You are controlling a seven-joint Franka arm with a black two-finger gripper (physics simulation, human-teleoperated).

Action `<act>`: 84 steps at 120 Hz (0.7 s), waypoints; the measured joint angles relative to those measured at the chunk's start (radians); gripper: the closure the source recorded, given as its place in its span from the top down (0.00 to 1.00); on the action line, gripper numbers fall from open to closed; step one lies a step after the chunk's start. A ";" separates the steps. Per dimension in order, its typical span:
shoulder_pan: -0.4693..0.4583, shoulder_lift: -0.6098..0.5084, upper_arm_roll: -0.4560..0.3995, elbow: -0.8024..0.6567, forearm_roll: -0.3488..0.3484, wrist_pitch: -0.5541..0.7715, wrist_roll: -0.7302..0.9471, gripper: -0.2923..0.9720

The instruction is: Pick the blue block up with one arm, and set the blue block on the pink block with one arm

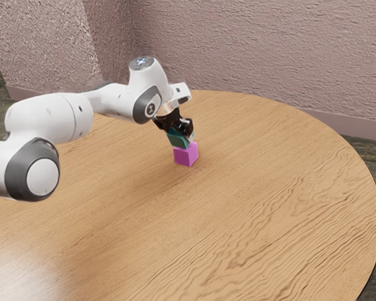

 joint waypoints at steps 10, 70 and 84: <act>-0.001 0.010 -0.001 0.007 0.000 0.001 -0.001 0.49; -0.009 -0.016 -0.007 0.013 -0.025 0.029 0.058 0.69; -0.017 -0.272 0.026 -0.182 -0.030 0.020 0.065 0.72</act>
